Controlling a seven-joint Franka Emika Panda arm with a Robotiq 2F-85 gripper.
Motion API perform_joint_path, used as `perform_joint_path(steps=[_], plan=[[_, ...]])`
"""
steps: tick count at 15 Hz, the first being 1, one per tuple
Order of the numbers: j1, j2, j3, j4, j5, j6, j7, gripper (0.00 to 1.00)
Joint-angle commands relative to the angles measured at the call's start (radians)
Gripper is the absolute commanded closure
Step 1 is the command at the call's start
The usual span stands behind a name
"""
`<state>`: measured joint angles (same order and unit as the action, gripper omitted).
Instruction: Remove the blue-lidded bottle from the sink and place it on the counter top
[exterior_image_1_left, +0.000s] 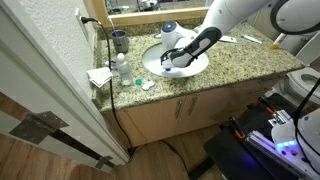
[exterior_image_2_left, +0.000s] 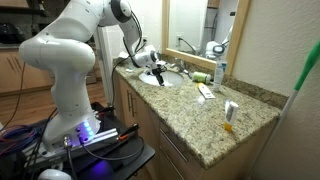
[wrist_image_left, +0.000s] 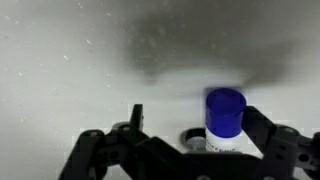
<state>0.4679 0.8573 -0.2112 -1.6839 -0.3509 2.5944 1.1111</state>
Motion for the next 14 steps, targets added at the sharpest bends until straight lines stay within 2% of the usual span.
perform_joint_path(steps=[1, 8, 10, 14], plan=[[-0.006, 0.010, -0.010, -0.010, -0.014, 0.068, -0.021, 0.00], [-0.006, 0.055, -0.009, 0.007, 0.018, 0.165, -0.035, 0.00], [-0.004, 0.065, -0.010, 0.009, 0.024, 0.175, -0.040, 0.26], [-0.001, 0.068, -0.013, 0.008, 0.029, 0.190, -0.049, 0.54]])
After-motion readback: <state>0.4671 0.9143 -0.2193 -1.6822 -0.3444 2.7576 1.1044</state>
